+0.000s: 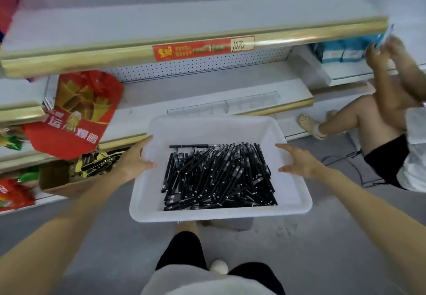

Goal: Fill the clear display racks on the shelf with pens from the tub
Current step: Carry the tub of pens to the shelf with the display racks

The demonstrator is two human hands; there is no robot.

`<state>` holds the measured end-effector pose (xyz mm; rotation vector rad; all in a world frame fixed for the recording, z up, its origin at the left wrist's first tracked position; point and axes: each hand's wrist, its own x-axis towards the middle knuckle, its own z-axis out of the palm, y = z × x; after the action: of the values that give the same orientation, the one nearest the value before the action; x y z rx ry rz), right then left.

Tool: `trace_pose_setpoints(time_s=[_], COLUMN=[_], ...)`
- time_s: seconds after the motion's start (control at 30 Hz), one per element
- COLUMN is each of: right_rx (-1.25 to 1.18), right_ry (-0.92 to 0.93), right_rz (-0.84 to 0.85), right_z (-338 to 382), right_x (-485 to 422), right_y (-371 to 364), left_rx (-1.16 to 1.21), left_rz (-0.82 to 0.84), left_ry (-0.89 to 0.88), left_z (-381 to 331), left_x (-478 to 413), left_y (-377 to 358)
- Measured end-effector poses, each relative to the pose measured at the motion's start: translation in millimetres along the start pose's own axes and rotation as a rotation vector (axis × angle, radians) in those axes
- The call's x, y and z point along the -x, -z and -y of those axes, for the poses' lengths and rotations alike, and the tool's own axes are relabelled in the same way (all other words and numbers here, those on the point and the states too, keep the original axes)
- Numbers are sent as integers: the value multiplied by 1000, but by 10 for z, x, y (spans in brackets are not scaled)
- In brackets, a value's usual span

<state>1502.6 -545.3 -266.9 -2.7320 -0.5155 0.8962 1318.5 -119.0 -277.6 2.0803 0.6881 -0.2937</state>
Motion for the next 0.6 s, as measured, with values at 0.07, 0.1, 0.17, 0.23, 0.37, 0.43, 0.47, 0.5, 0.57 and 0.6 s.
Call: trace_pose_setpoints(time_s=[0.07,0.1,0.17,0.23,0.37,0.43,0.47,0.5,0.57,0.6], right_rx=[-31,-63,-151,-199,-181,-209,-221,-227,-257,-279], right_ry=[-34,-65,-146,-218,-240,-243,-245,-249,-257,-250], right_rz=[-1,-11,-48,-94,-92,-83,-72,-57,-28,-21], right_z=[71,103,151,185,141,96,70,49,-3,-45], right_x=[-256,-377,-595,-787,-1064,-1172,-1224,-1270,-1357,-1409], right_y=[87,131,207,287,367,411,439,471,539,569], left_rx=[-18,-27,-45,-74,-153,-184,-174,-164,-134,-114], left_rz=[29,38,49,53,36,23,16,8,-9,-19], left_ry=[-21,-17,-1,44,128,129,139,147,160,165], left_z=[-28,-52,-113,-203,-306,-344,-369,-389,-429,-469], left_x=[-335,-489,-764,-1006,-1313,-1415,-1448,-1482,-1528,-1524], left_y=[78,111,153,188,251,244,225,196,110,61])
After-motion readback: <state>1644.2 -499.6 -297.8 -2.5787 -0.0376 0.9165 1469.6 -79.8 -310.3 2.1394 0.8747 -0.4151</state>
